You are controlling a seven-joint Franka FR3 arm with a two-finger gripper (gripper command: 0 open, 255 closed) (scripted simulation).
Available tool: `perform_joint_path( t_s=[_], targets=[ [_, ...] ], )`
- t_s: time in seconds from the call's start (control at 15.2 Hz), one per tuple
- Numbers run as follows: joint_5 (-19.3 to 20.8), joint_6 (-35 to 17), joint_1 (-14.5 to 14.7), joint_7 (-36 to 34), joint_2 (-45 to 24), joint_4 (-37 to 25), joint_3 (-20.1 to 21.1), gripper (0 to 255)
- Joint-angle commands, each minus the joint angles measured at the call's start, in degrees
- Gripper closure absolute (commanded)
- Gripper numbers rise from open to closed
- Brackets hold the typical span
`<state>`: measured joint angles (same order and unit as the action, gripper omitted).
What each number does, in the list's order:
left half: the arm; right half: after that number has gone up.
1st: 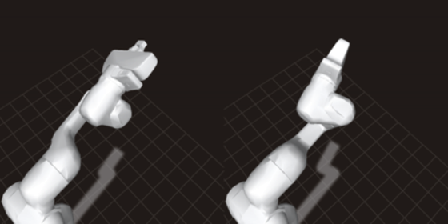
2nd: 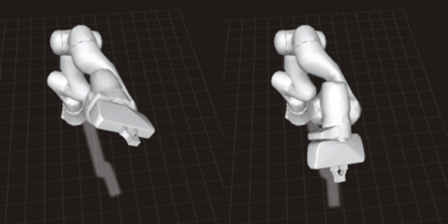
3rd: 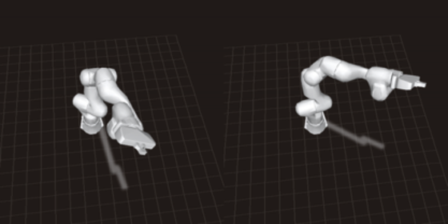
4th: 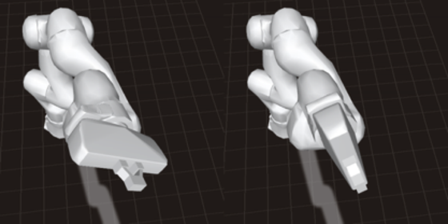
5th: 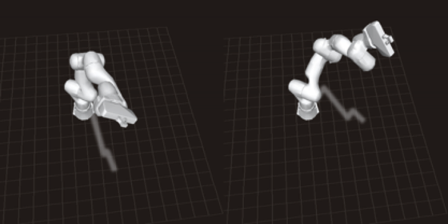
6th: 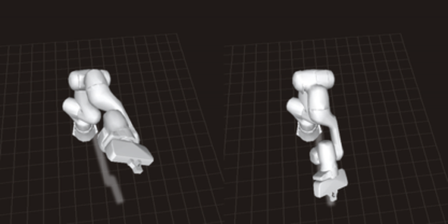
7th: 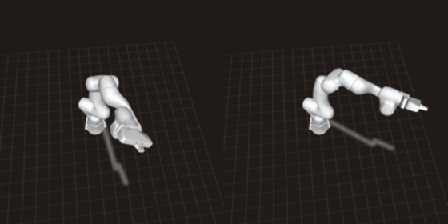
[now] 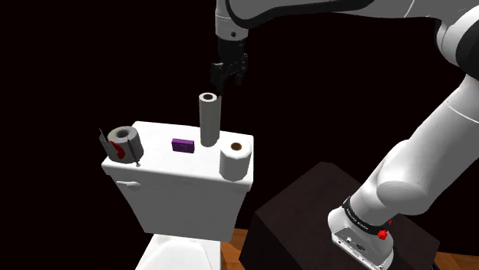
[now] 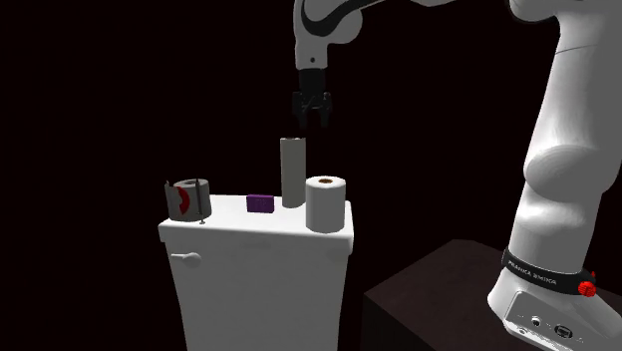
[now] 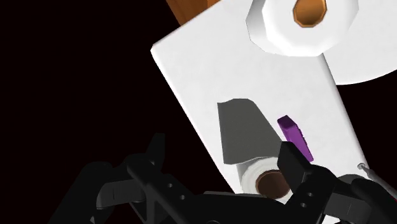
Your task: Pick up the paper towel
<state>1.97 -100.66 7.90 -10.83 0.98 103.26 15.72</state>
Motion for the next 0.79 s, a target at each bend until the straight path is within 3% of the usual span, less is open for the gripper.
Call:
perform_joint_path(
  t_s=[0.0, 0.33, 0.73],
  targets=[
    [1.24, 0.42, 0.92, -0.93, -4.99, -5.52, 0.97, 0],
    [4.15, 2.15, 3.74, -2.52, -14.82, -17.27, 2.48, 0],
    [4.20, -2.49, 3.56, -2.72, -14.77, -12.57, 2.36, 0]
  ],
)
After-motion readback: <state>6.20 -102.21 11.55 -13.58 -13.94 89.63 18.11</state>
